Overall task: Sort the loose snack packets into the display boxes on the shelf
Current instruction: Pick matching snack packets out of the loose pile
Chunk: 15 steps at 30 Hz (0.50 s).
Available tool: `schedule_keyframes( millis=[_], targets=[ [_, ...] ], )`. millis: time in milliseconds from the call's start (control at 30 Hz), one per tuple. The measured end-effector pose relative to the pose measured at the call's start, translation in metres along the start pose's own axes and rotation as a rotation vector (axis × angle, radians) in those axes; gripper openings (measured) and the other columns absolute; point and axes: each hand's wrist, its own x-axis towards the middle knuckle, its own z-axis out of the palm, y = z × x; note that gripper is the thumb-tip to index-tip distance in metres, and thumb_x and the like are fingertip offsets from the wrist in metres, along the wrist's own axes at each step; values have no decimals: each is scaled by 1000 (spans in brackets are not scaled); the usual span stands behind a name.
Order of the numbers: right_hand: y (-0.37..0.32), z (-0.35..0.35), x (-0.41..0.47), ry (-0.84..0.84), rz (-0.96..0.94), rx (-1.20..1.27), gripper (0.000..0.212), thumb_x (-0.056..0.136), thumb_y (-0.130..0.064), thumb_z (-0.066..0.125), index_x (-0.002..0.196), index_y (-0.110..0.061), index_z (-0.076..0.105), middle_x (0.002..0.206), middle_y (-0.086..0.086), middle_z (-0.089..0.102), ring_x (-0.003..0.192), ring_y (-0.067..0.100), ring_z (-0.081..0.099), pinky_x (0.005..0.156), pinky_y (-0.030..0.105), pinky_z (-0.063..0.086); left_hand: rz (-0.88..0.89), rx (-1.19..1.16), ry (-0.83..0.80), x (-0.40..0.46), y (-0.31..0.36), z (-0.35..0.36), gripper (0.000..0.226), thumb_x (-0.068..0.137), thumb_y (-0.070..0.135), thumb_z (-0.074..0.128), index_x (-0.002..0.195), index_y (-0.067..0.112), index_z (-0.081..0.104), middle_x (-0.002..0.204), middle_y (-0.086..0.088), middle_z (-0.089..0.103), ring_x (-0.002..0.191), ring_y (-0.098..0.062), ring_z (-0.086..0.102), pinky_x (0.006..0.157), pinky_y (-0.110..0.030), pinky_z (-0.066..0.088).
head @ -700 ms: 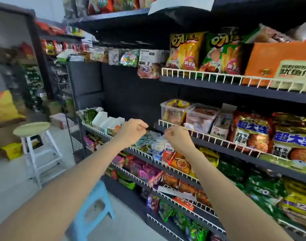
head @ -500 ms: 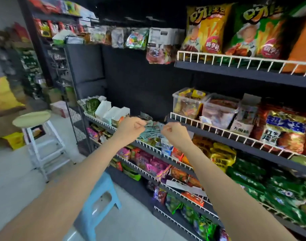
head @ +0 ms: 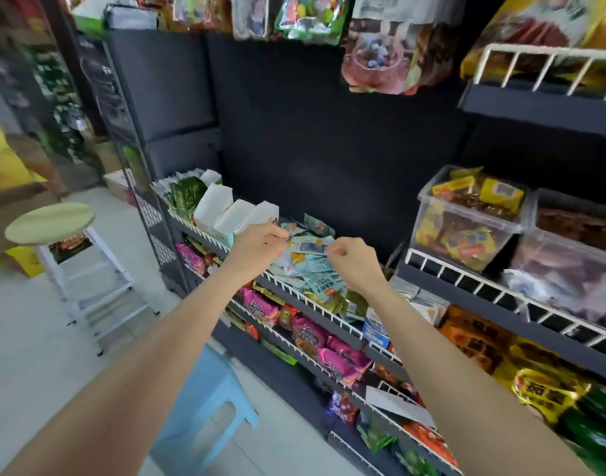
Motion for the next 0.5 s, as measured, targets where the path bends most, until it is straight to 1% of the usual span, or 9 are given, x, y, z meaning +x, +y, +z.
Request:
schedule_keyframes(
  millis=[67,133,167,200,267,333,400,500],
  targets=[
    [-7,12,28,-15,6,-12,32,91,-7,41,110,9,61,109,27,64,89,35,64,74,40,51,-41,-38,7,24,-11,-5,25,90,17,57,114,12,65,112,-1,65,93,-14,64,71,-14,45],
    [-15,26,54,-39,20,-23,31,91,-7,42,110,9,61,110,25,65,99,36,62,83,42,52,-79,-84,19,48,-25,-10,26,90,15,58,115,10,65,113,-1,65,91,-12,64,68,-10,47],
    [-18,33,67,-44,33,-19,31,91,-7,42,109,9,62,110,24,65,102,37,61,86,45,52,-91,-94,26,61,-33,-13,26,90,14,57,114,10,65,113,-2,66,90,-12,64,69,-11,47],
    [-21,40,80,-47,52,-10,32,90,-7,41,109,8,62,110,23,65,102,37,61,86,46,52,-100,-96,24,74,-41,-15,25,90,14,57,113,11,65,112,-2,66,90,-12,64,72,-15,49],
    [-27,53,104,-44,86,-7,32,89,-8,41,108,6,63,109,21,66,101,35,61,87,47,52,-117,-79,1,102,-58,-22,24,89,15,57,111,13,66,110,-3,67,93,-16,65,80,-27,53],
    [-30,66,125,-37,101,-7,31,89,-9,42,105,6,64,108,20,67,102,35,62,88,47,52,-123,-59,-15,129,-75,-29,21,88,15,58,107,14,67,109,-5,68,98,-19,64,91,-35,52],
    [-33,77,145,-23,124,-7,30,89,-8,43,103,6,64,107,22,67,102,36,62,88,48,51,-115,-34,-34,158,-92,-37,19,87,13,57,103,14,67,107,-7,69,100,-20,64,96,-38,48],
    [-36,88,172,-18,153,-15,27,90,-6,46,105,8,63,110,23,65,103,35,61,90,45,50,-97,-19,-68,196,-108,-44,20,88,12,56,105,11,67,107,-8,68,101,-21,64,98,-39,48]
  ],
)
